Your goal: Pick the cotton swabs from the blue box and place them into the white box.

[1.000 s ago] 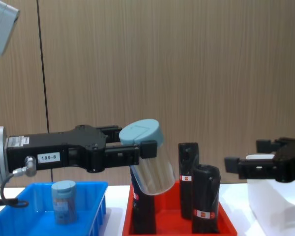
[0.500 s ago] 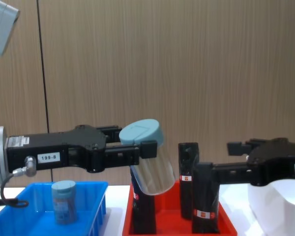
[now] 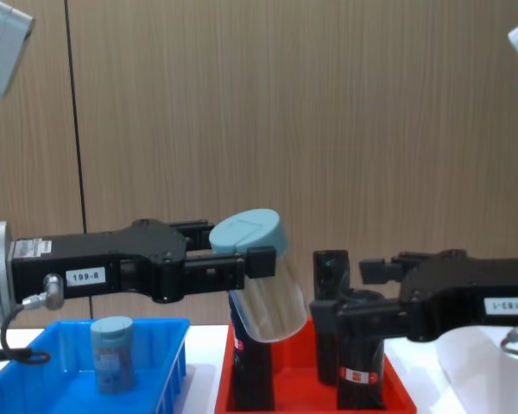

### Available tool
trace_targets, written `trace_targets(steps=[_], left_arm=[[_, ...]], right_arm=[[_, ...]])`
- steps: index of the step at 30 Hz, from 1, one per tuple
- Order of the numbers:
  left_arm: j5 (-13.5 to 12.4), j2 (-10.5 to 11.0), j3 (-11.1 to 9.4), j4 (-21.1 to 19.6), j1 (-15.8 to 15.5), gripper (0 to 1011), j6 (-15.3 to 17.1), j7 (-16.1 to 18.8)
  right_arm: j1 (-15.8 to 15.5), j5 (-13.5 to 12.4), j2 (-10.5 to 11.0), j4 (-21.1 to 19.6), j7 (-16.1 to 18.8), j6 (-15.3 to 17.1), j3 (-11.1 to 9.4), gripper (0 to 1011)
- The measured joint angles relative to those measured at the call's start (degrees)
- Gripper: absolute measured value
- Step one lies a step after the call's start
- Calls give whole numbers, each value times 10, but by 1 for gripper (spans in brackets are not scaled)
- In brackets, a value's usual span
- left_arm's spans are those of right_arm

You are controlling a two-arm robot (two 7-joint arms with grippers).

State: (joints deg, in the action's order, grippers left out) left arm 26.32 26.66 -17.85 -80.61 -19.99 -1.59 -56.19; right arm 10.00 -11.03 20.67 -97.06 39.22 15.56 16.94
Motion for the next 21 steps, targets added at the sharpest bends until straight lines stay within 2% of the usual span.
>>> trace_targets(steps=[21], left_arm=[[0,0,0,0,0,660,0,0]], right_arm=[[9,0,-2,5,23,-2,15,1002]])
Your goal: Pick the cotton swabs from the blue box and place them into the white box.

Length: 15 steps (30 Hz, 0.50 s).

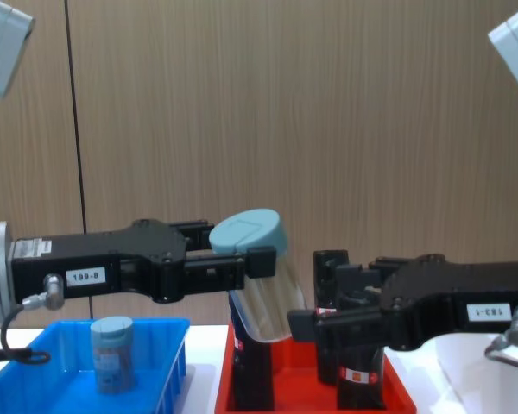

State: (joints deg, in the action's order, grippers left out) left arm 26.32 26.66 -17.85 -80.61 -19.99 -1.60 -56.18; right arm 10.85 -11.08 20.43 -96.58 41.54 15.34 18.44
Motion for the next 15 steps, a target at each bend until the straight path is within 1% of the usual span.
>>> trace_targets(steps=[15], left_arm=[[0,0,0,0,0,659,0,0]], right_arm=[[3,-4,3,1,2,-1,5,1001]])
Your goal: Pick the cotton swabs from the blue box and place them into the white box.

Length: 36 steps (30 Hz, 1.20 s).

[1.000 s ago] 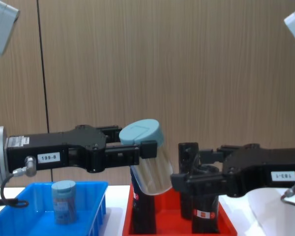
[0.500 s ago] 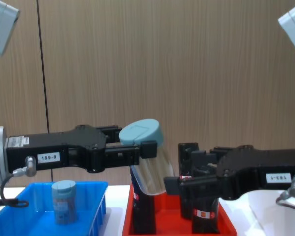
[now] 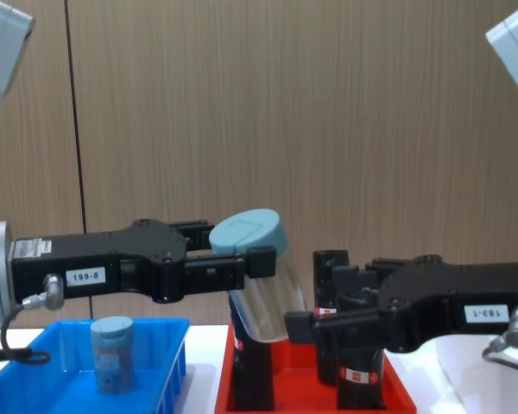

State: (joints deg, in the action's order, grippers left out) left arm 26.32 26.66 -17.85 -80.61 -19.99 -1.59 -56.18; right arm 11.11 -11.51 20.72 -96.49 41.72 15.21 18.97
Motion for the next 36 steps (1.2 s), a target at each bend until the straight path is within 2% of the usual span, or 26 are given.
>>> trace_targets(steps=[36], left_arm=[[0,0,0,0,0,660,0,0]], right_arm=[[4,-11,8,0,-7,-2,9,1002]])
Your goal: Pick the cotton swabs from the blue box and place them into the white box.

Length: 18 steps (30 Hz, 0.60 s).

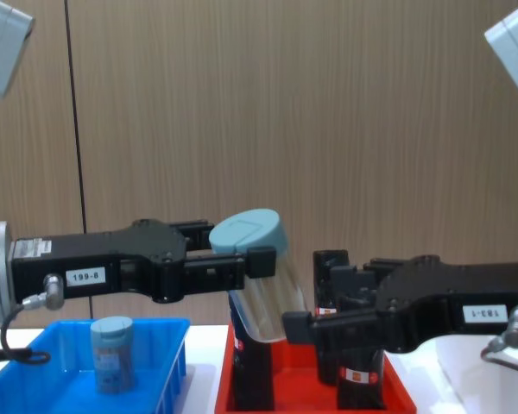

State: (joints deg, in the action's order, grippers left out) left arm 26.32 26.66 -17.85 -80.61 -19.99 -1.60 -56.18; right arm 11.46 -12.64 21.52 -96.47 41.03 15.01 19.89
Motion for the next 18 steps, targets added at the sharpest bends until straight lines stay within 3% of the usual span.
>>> trace_targets(steps=[18], left_arm=[[0,0,0,0,0,660,0,0]], right_arm=[[2,-5,4,0,-4,-1,4,1002]])
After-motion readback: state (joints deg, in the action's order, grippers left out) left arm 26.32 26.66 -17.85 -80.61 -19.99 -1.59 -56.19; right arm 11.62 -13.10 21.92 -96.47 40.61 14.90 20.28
